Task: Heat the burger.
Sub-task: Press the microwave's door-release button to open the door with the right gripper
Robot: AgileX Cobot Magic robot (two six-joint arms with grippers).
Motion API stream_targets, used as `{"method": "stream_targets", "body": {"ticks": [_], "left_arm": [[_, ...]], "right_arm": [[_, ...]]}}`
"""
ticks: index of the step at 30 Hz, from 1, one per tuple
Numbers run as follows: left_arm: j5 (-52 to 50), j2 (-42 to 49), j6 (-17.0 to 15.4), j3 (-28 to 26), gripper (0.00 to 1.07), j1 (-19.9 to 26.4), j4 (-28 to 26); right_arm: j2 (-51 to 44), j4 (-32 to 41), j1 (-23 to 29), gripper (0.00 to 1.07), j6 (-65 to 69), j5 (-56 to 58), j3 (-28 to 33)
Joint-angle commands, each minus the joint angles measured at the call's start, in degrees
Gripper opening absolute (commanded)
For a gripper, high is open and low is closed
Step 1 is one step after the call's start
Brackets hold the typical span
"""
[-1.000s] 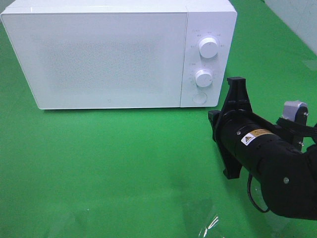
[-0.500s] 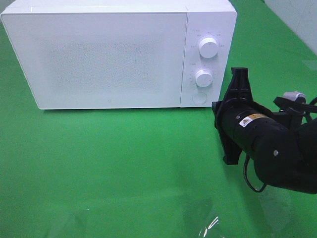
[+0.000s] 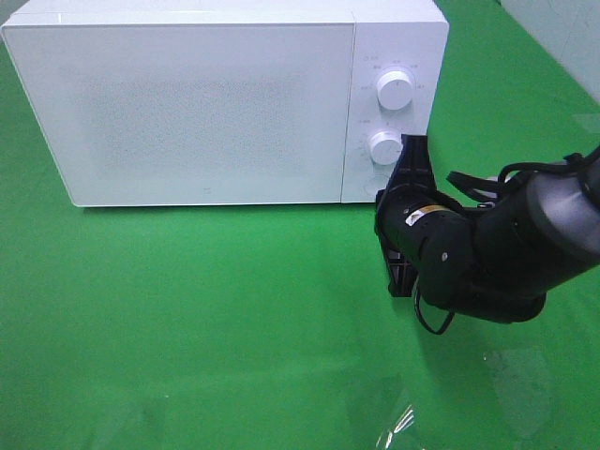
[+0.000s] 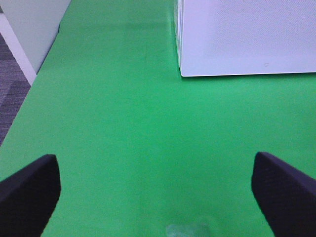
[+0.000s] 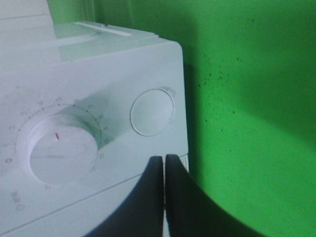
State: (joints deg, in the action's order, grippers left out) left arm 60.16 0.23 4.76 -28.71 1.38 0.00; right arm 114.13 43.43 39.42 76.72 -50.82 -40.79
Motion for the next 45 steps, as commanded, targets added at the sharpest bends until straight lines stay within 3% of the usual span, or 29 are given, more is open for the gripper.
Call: {"method": "stream_targets", "body": {"ticks": [1,21,45], "left_arm": [[-0.4,1.15,0.06,0.11,0.98,-0.23,0.0],[-0.4,1.15,0.06,0.11,0.98,-0.23,0.0],[-0.4,1.15,0.06,0.11,0.98,-0.23,0.0]], "right_arm": [[0.92,-1.26,-1.26,0.0,0.29,0.8,-1.78],[8.08,-1.2,-5.16,0.0,-1.09,2.81,-11.52],[9.45,0.74,-5.16,0.0,-3.27,-8.14,-12.83]]}}
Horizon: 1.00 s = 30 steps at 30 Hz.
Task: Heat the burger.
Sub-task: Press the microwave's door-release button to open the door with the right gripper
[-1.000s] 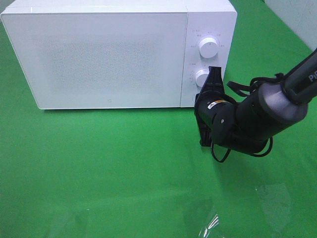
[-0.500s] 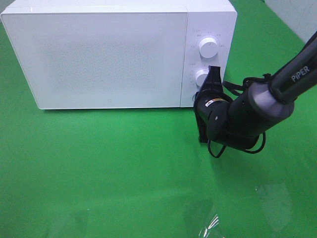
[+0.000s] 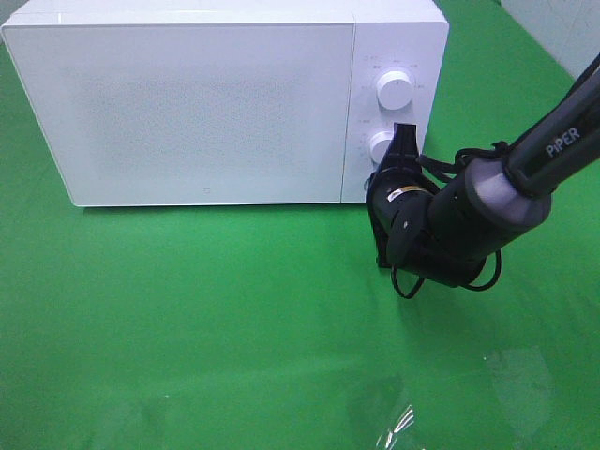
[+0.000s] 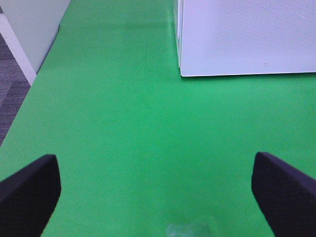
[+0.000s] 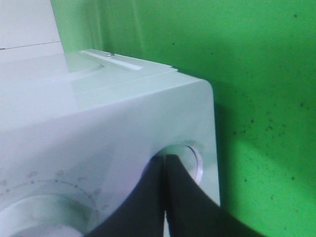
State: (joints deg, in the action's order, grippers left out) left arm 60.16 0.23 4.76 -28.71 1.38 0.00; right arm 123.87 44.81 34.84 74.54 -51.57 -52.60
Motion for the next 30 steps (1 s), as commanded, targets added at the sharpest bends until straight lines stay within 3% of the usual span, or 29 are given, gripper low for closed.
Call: {"method": "stream_targets", "body": {"ticks": [1,7,20,30], "left_arm": [[-0.4,1.15,0.06,0.11,0.98,-0.23,0.0],[-0.4,1.15,0.06,0.11,0.98,-0.23,0.0],[-0.4,1.15,0.06,0.11,0.98,-0.23,0.0],[-0.4,1.15,0.06,0.11,0.98,-0.23,0.0]], "right_arm": [[-0.29,-0.63,-0.57,0.0,-1.09,-7.39,-1.03],[0.4,-0.69,-0.57,0.0,-1.09,-10.37,-1.32],[4.87,-2.81,-0.57,0.0,-1.2,-15.81,-8.71],[4.87,-2.98,-0.57,0.0,-1.2,-15.53,-9.0]]}}
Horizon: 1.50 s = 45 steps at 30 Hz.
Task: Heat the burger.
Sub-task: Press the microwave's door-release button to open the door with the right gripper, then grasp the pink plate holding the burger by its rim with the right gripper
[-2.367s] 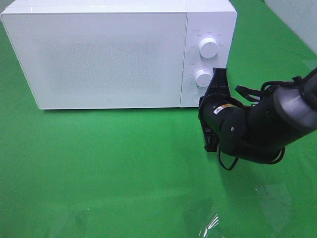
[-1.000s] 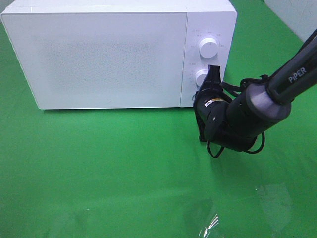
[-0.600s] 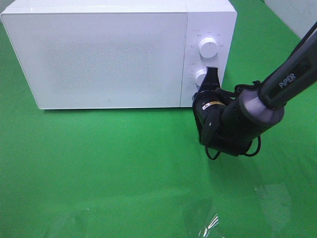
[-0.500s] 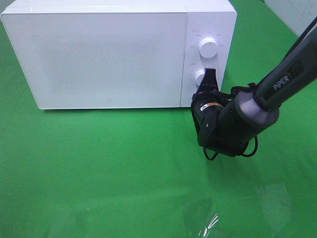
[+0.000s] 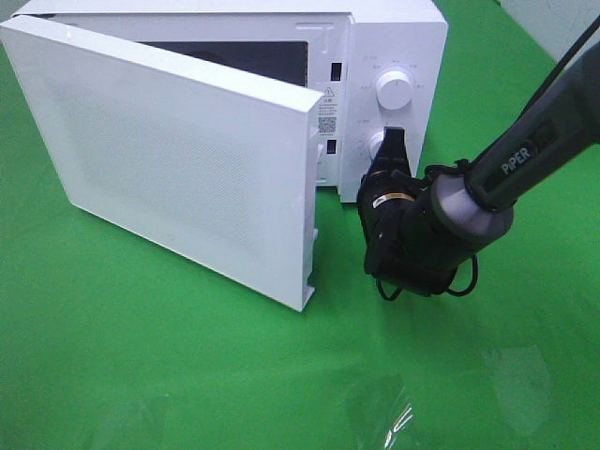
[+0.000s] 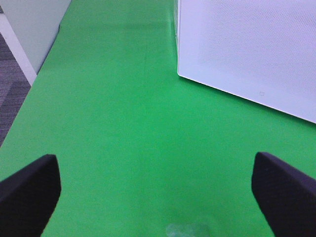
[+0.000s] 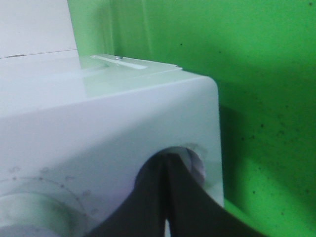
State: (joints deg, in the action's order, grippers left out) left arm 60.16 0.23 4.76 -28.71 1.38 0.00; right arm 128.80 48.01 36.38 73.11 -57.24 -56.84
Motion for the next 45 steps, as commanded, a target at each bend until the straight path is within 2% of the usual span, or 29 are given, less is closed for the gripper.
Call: {"method": "stream_targets", "body": {"ticks": [1,9,14,27,31,35,37,40,42,45], "left_arm": [[-0.4,1.15,0.06,0.11,0.98,-0.23,0.0],[-0.4,1.15,0.06,0.11,0.98,-0.23,0.0],[-0.4,1.15,0.06,0.11,0.98,-0.23,0.0],[-0.4,1.15,0.06,0.11,0.98,-0.23,0.0],[-0.4,1.15,0.06,0.11,0.98,-0.23,0.0],[-0.4,1.15,0.06,0.11,0.98,-0.23,0.0],[-0.4,1.15,0.06,0.11,0.98,-0.23,0.0],[-0.4,1.15,0.06,0.11,0.98,-0.23,0.0],[-0.4,1.15,0.06,0.11,0.98,-0.23,0.0],[-0.4,1.15,0.06,0.11,0.98,-0.23,0.0]], "right_arm": [[-0.11,-6.19,-2.12,0.0,0.23,-9.63,-4.7],[-1.43,-6.02,-1.95,0.0,0.17,-4.98,-4.58],[-3.27,-5.96,-1.95,0.0,0.11,-2.64,-1.66],[-10.83,-8.59,-1.95,0.0,-3.78,16.39,6.53],[-12.61,-8.54,-1.95,0.0,-5.9,18.68,8.19],[-15.7,-8.54,-1.95,0.0,-10.77,21.08,10.66],[-19.31,-8.59,-1.95,0.0,-19.02,25.95,12.49],[-20.28,-8.59,-1.95,0.0,-21.83,27.39,12.78],[-23.66,-10.31,-1.95,0.0,-33.29,34.03,13.06],[-24.58,-11.23,-1.95,0.0,-35.98,35.52,13.06]]}}
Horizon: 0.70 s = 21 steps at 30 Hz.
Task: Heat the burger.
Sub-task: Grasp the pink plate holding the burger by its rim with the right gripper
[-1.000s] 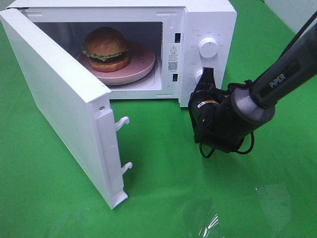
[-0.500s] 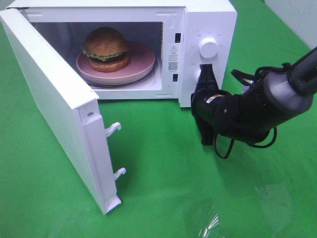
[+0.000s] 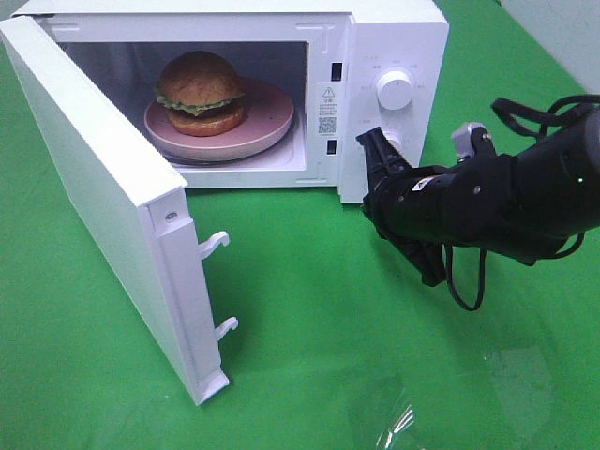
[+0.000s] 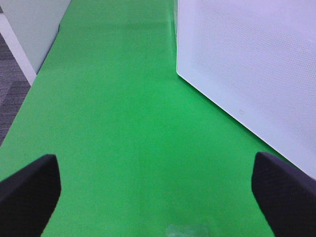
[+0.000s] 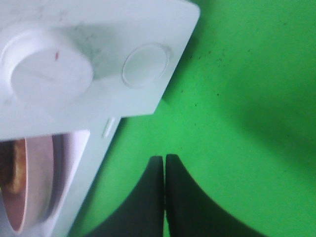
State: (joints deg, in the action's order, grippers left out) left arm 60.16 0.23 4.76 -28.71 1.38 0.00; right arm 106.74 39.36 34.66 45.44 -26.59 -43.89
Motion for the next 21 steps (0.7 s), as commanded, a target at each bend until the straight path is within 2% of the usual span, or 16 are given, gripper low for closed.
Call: {"method": "stream_targets", "body": {"ticks": [1,2,4,7,9,12,14,15,16,21], "left_arm": [[-0.4,1.15,0.06,0.11,0.98,-0.23,0.0],[-0.4,1.15,0.06,0.11,0.98,-0.23,0.0],[-0.4,1.15,0.06,0.11,0.98,-0.23,0.0],[-0.4,1.15,0.06,0.11,0.98,-0.23,0.0],[-0.4,1.15,0.06,0.11,0.98,-0.23,0.0],[-0.4,1.15,0.06,0.11,0.98,-0.23,0.0],[-0.4,1.15,0.06,0.11,0.98,-0.23,0.0],[-0.4,1.15,0.06,0.11,0.98,-0.23,0.0],[-0.4,1.15,0.06,0.11,0.98,-0.23,0.0],[-0.4,1.15,0.06,0.11,0.98,-0.23,0.0]], "right_arm": [[-4.18,-5.1,-0.29,0.0,-12.78,7.56,0.11],[-4.18,-5.1,-0.29,0.0,-12.78,7.56,0.11],[-7.51,-12.72,-0.4,0.0,-19.19,13.12,0.11],[-8.48,-15.18,-0.4,0.0,-20.17,15.01,0.11],[-11.92,-25.1,-0.4,0.0,-21.03,22.35,0.11],[-12.83,-27.79,-0.4,0.0,-21.03,24.41,0.06],[-16.1,-37.59,-0.4,0.0,-21.08,35.01,-1.49],[-16.1,-37.59,-0.4,0.0,-21.08,35.01,-1.49],[-17.59,-42.17,-0.4,0.01,-21.08,40.39,-2.64],[-19.65,-46.64,-0.4,0.02,-22.75,47.96,-4.13]]}}
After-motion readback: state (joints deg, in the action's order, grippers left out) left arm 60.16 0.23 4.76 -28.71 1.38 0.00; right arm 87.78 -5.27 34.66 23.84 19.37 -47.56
